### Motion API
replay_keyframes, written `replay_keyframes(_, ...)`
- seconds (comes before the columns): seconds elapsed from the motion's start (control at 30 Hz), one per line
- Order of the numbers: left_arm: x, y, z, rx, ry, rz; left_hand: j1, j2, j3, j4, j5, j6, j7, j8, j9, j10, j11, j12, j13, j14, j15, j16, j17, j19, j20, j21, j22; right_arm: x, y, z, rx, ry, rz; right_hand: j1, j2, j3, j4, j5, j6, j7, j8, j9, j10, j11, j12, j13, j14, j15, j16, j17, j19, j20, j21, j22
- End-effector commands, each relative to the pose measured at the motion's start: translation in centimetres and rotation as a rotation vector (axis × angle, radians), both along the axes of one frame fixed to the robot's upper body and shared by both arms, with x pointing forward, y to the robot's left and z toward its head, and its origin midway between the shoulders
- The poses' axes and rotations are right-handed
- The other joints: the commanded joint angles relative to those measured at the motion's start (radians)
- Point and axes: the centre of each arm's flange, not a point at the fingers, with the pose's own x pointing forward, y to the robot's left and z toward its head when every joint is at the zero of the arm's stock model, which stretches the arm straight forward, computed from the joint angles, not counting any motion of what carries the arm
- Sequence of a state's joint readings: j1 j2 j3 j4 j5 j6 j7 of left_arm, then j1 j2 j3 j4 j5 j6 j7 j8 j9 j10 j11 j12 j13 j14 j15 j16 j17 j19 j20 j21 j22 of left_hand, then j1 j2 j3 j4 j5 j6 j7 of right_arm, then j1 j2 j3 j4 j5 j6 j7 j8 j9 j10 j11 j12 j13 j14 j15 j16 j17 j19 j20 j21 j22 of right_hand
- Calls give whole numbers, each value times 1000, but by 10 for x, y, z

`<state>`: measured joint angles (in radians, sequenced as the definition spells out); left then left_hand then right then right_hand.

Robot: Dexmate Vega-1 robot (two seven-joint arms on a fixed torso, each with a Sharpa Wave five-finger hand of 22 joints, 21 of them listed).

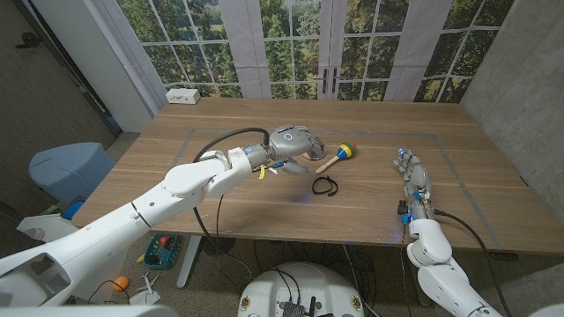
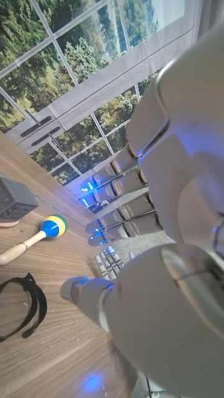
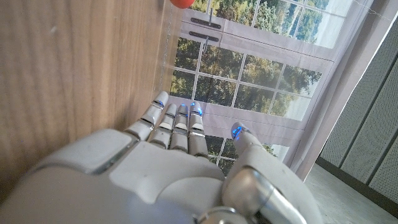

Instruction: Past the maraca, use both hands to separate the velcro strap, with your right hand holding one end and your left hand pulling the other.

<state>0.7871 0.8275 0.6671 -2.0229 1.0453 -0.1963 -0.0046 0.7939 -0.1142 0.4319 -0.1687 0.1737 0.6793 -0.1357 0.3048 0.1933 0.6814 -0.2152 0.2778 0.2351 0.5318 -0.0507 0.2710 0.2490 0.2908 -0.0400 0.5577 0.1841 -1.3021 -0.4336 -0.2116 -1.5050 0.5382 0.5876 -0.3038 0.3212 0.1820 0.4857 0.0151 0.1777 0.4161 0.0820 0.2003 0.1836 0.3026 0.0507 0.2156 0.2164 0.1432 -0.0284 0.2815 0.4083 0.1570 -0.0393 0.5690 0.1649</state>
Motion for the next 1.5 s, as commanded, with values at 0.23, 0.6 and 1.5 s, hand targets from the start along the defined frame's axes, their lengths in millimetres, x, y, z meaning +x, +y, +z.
replay_keyframes(0.23,8,-8,-17,41,29,3,17,27,-7,3,1,30,3,10,6,28,-2,18,12,-1,-170,18,14,5,3,-1,7,2,-4,-5,7,10,1,2,-2,-2,-1,-2,10,3,0,6,9,-4,4,1,7,3,6,2,14,-2,-6,5)
replay_keyframes(0.6,7,-14,-27,44,-2,32,31,46,-36,5,2,95,16,41,11,118,-1,61,45,24,-172,55,47,8,3,-4,10,0,-8,-8,6,15,3,0,-1,-2,-2,-1,11,2,-1,6,11,-3,4,1,7,4,6,2,16,-2,-11,5)
replay_keyframes(1.5,16,-27,-48,25,-21,99,45,71,-76,7,7,177,44,96,18,226,-2,114,108,81,-176,127,117,21,4,3,17,0,-18,-14,2,28,13,-2,0,-2,-4,-1,16,1,0,6,14,-4,4,2,7,3,7,1,20,-1,-22,6)
